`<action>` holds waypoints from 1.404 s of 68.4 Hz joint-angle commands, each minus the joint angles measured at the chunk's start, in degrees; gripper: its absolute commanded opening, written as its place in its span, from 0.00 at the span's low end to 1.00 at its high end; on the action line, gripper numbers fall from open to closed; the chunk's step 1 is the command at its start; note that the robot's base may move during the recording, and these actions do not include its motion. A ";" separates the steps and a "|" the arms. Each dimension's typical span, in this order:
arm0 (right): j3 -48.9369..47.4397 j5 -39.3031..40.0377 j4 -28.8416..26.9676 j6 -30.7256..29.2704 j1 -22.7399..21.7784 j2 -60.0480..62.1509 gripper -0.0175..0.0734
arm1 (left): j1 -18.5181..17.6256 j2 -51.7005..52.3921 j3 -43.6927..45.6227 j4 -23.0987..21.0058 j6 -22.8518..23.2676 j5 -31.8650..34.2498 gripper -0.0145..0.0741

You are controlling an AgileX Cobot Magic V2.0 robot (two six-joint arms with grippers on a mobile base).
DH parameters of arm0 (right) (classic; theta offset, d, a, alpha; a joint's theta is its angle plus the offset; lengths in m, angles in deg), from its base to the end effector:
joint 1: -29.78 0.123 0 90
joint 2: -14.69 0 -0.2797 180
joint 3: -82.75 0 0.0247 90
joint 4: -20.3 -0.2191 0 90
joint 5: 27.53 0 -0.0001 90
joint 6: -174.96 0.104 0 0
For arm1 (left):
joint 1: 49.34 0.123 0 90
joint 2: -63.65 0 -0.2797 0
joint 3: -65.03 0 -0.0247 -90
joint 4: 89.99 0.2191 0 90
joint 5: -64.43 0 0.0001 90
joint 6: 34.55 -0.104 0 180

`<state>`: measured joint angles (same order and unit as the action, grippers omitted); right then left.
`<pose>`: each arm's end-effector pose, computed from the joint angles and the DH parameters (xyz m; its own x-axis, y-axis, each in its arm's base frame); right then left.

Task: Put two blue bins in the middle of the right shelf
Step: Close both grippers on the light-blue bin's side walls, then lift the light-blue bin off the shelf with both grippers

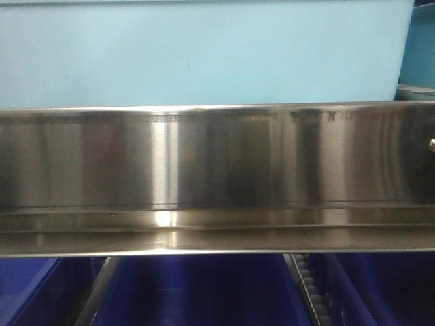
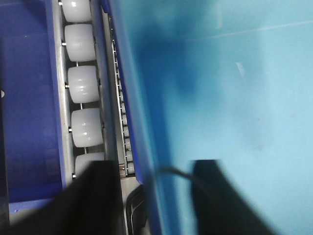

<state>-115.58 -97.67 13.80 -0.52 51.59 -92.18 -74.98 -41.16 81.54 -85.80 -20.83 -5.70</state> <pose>0.3090 0.1356 0.3246 -0.9058 -0.2368 -0.3514 -0.3014 0.9430 0.1413 0.2987 -0.1354 0.3281 -0.9060 0.1992 -0.3736 0.2210 0.9751 -0.0160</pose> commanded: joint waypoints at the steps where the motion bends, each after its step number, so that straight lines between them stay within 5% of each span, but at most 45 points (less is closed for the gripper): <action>1: -0.40 0.61 0.12 0.16 0.13 0.12 0.09 | -0.22 -0.07 0.58 -0.32 0.48 0.17 0.16; 5: -0.40 0.61 0.03 0.16 0.13 0.12 0.01 | -0.22 -0.07 0.58 -0.32 0.48 0.17 0.04; 35: -0.53 1.84 0.03 0.16 0.13 4.78 0.03 | -0.22 3.07 1.70 -0.10 0.48 0.17 0.04; 70: -0.53 14.36 0.03 0.24 0.13 19.07 0.03 | -0.43 10.91 18.35 -1.35 0.48 0.17 0.04; 96: -0.62 18.78 0.03 0.24 0.13 21.53 0.03 | -0.43 10.98 19.17 -1.38 0.48 0.17 0.04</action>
<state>-115.58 -82.30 13.83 0.78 51.82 -72.04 -75.10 -30.98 100.08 -86.05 -19.97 -6.92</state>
